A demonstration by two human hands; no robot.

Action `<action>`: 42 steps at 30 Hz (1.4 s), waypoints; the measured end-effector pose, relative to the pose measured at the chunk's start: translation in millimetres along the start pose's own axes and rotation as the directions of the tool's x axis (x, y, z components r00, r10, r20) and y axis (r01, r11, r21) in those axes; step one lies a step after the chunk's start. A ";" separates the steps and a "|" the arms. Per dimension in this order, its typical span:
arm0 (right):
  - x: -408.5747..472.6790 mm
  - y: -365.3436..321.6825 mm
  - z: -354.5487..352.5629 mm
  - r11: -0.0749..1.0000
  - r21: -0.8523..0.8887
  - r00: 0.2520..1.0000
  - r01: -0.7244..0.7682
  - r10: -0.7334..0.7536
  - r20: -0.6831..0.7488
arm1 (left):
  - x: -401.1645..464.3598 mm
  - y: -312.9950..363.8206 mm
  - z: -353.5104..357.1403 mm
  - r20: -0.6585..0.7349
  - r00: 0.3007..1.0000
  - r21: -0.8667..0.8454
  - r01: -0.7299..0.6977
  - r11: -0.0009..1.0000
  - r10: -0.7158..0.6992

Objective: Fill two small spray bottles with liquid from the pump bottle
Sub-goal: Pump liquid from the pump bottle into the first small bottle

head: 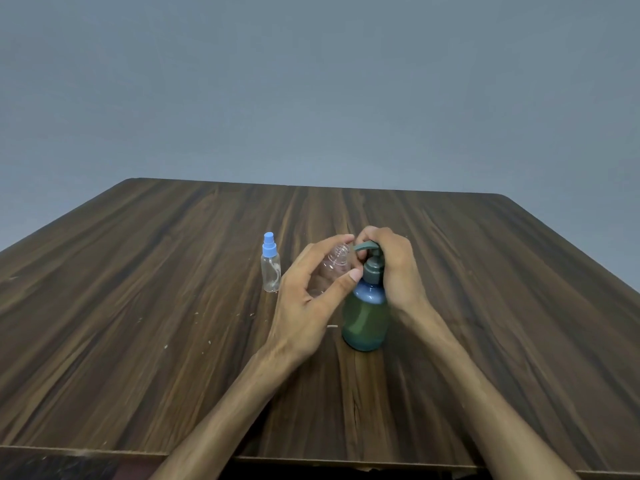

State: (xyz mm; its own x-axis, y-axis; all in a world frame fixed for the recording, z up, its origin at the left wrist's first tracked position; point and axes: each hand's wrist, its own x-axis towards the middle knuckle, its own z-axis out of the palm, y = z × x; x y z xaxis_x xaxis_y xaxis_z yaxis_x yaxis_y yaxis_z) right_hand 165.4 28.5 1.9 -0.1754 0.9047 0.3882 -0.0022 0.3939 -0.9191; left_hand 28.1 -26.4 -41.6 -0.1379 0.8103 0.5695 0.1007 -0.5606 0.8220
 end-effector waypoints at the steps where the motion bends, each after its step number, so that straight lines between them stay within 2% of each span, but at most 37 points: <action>1: 2.4 2.5 -3.4 1.000 0.023 0.999 0.009 -0.010 0.038 | 0.4 0.2 1.2 0.004 1.000 -0.003 -0.004 1.000 0.004; 5: 6.3 1.6 -9.1 0.998 0.032 0.989 0.057 -0.060 0.139 | 0.6 0.3 2.8 0.017 0.999 0.030 -0.042 0.999 0.042; 11: 9.9 -1.9 -9.6 0.996 0.087 0.974 0.030 -0.049 0.219 | -0.3 -1.0 2.4 0.030 0.997 0.121 -0.076 0.990 0.073; 15: 11.1 -4.3 -15.9 0.998 0.061 0.975 -0.029 0.014 0.223 | 0.4 1.1 6.5 0.018 0.995 0.137 -0.098 0.986 0.096; 20: 24.8 -42.9 -33.0 0.984 0.027 0.965 -0.175 0.166 0.203 | 2.5 7.3 10.3 0.004 0.994 0.152 -0.106 0.983 0.106; 22: 40.0 -61.2 -30.4 0.973 -0.053 0.958 -0.224 0.230 0.171 | 3.3 7.9 11.0 -0.019 0.995 0.151 -0.094 0.984 0.098; 25: 63.9 -78.3 -10.5 0.907 -0.369 0.943 -0.203 0.283 0.176 | 4.7 5.9 12.3 -0.055 0.996 0.131 -0.060 0.990 0.068; 28: 72.8 -77.9 15.3 0.713 -0.696 0.897 -0.083 0.357 0.259 | 5.3 3.5 13.4 -0.074 0.997 0.095 -0.015 0.995 0.022; 30: 72.9 -68.2 26.2 0.571 -0.821 0.869 0.019 0.397 0.297 | 5.2 2.3 12.7 -0.072 0.997 0.075 -0.007 0.997 0.013; 32: 69.6 -61.1 30.6 0.518 -0.854 0.862 0.052 0.409 0.300 | 4.3 0.9 11.1 -0.069 0.997 0.064 -0.019 0.998 0.023; 36: 62.2 -62.0 29.6 0.578 -0.814 0.937 0.063 0.246 0.247 | 1.7 -3.6 11.7 -0.099 0.994 0.036 -0.033 0.999 0.037; 39: 56.8 -61.5 30.4 0.608 -0.792 0.941 0.049 0.237 0.240 | -0.2 -9.9 15.2 -0.134 0.987 0.067 -0.082 0.994 0.090; 42: 53.0 -58.8 30.4 0.622 -0.782 0.950 0.048 0.214 0.229 | -2.2 -15.3 17.8 -0.159 0.984 0.086 -0.073 0.994 0.086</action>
State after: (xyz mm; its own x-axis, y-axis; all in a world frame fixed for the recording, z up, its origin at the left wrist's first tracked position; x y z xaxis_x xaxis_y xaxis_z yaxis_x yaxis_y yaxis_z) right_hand 126.2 48.4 74.5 -0.3923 0.9064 0.1567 0.7597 0.4153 -0.5004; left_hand 44.4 -16.6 -55.5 -0.2837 0.7216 0.6315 0.1952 -0.6013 0.7748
